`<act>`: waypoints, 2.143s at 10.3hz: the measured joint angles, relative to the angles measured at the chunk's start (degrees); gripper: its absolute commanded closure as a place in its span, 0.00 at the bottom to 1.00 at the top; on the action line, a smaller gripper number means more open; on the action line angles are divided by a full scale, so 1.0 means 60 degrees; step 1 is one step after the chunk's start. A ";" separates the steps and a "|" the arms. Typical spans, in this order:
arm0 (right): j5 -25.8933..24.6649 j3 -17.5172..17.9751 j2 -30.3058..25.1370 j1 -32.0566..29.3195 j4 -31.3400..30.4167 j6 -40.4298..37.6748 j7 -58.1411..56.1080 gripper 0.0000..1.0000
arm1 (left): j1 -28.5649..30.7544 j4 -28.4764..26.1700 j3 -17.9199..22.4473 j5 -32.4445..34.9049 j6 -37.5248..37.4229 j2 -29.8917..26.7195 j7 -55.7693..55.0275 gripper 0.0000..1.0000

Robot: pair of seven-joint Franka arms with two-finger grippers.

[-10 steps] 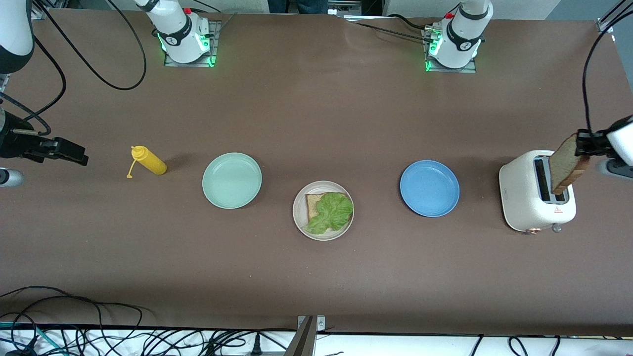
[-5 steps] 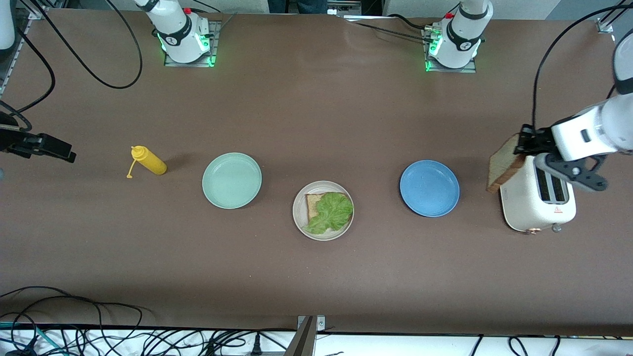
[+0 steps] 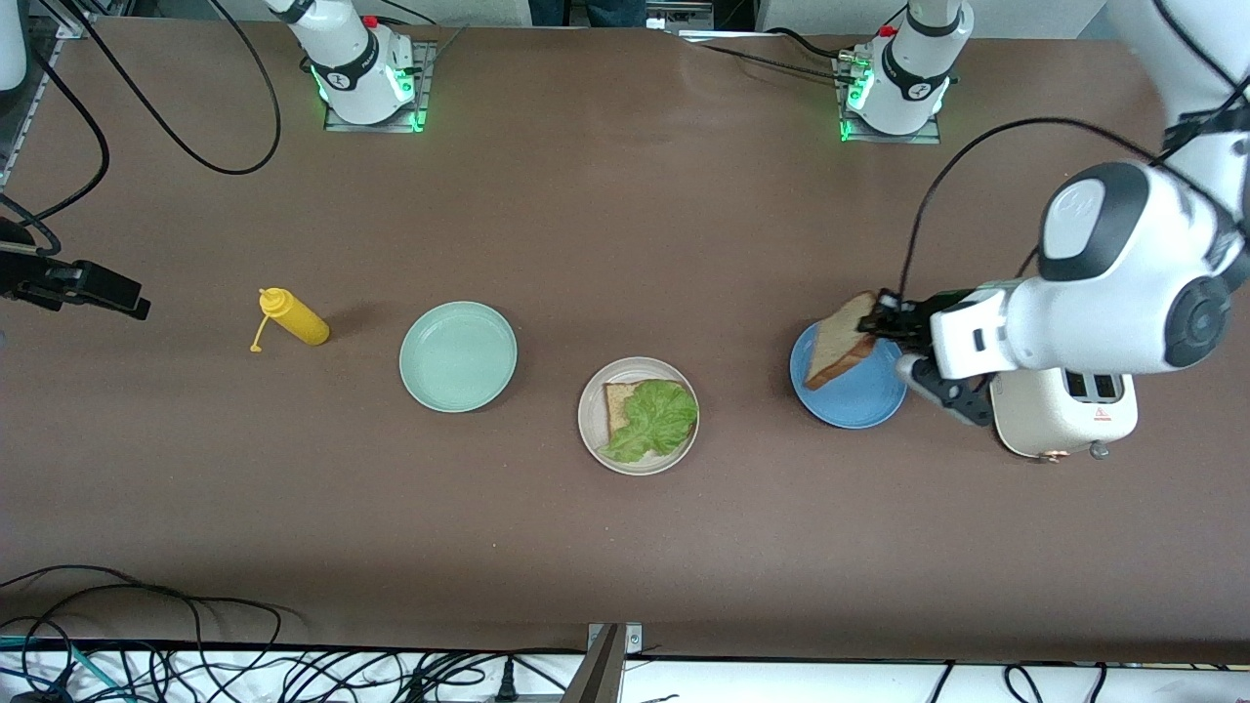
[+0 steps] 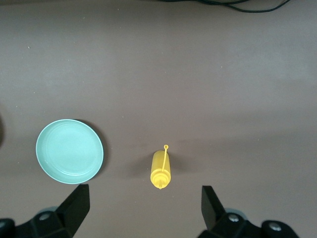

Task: Make sandwich on beige plate with both arms
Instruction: 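Carry the bread slice with the left gripper over the beige plate, then lower the bread slice onto the lettuce and open the left gripper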

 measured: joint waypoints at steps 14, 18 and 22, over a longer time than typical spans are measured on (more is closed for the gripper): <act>0.0011 0.0002 0.0000 0.0001 0.0002 -0.0011 0.0000 0.00 | -0.0875 0.0650 0.0216 -0.8406 0.2808 0.4415 0.2855 1.00; 0.0015 0.0007 0.0000 0.0003 0.0002 -0.0014 0.0000 0.00 | -0.1761 0.0499 0.0201 -0.8481 0.2862 0.4608 0.4275 1.00; 0.0029 0.0008 0.0000 0.0003 0.0002 -0.0015 0.0000 0.00 | -0.1819 0.0484 0.0716 -0.8481 0.2890 0.4881 0.5487 0.01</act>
